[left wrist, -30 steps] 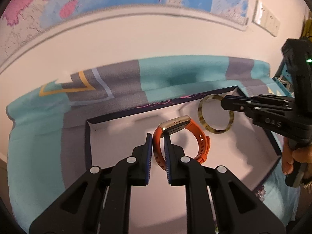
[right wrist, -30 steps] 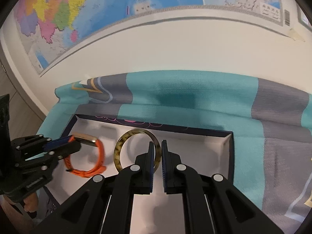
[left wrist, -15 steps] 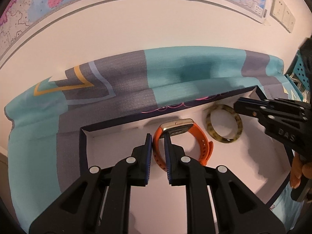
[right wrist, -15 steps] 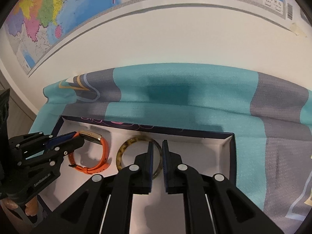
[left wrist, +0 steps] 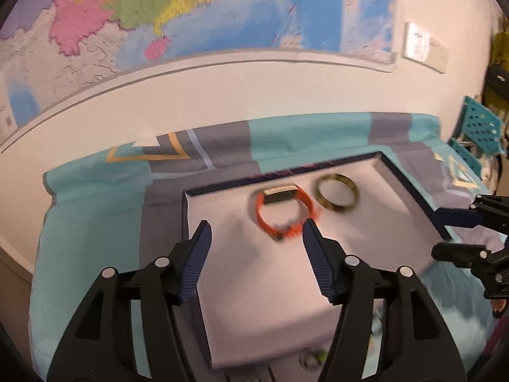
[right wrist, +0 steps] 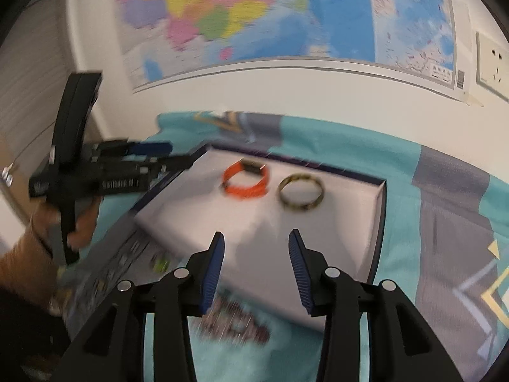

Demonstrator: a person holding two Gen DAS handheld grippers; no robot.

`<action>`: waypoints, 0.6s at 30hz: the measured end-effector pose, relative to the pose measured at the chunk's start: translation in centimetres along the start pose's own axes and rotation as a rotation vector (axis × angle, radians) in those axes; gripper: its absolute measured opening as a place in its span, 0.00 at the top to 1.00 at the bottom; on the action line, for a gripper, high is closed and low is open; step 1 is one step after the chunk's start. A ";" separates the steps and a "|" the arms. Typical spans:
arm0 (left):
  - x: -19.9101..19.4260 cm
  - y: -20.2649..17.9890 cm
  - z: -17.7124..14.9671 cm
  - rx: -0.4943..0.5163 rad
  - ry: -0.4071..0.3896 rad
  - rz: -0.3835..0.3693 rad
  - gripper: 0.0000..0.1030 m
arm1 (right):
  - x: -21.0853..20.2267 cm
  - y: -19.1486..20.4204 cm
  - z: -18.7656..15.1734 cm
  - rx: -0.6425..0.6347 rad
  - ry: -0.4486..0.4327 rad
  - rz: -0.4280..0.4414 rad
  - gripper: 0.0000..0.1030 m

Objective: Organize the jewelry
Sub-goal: 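Carry the watch and bangle into the box and open both tools, then grasp the clear crystal bead bracelet with the right tool and lift it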

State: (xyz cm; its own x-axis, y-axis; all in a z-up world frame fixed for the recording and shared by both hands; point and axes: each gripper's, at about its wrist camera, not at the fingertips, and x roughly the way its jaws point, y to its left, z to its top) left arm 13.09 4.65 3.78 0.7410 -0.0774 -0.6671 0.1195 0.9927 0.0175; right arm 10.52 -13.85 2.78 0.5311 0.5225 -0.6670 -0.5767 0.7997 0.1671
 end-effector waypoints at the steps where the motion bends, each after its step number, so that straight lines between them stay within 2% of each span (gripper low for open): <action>1: -0.8 -0.3 -0.7 0.003 -0.008 -0.011 0.41 | -0.4 0.4 -0.7 -0.007 0.005 0.003 0.62; 7: -3.7 -1.6 -4.8 0.031 -0.027 -0.048 0.37 | -0.5 2.3 -4.4 -0.057 0.071 -0.005 0.62; 11: -4.5 -2.2 -7.1 0.025 -0.017 -0.067 0.36 | 0.7 3.3 -4.9 -0.094 0.087 -0.043 0.61; 14: -4.6 -2.5 -8.2 0.021 -0.003 -0.063 0.35 | 1.3 3.9 -5.0 -0.116 0.091 -0.053 0.57; 18: -4.5 -2.8 -9.4 0.009 0.018 -0.071 0.35 | 1.9 4.4 -5.0 -0.133 0.097 -0.055 0.57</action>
State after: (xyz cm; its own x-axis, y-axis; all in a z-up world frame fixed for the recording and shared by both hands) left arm 3.23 3.10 -0.28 0.7183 -0.1461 -0.6802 0.1774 0.9838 -0.0241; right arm 5.91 -10.82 -1.44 0.5059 0.4426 -0.7404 -0.6285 0.7770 0.0350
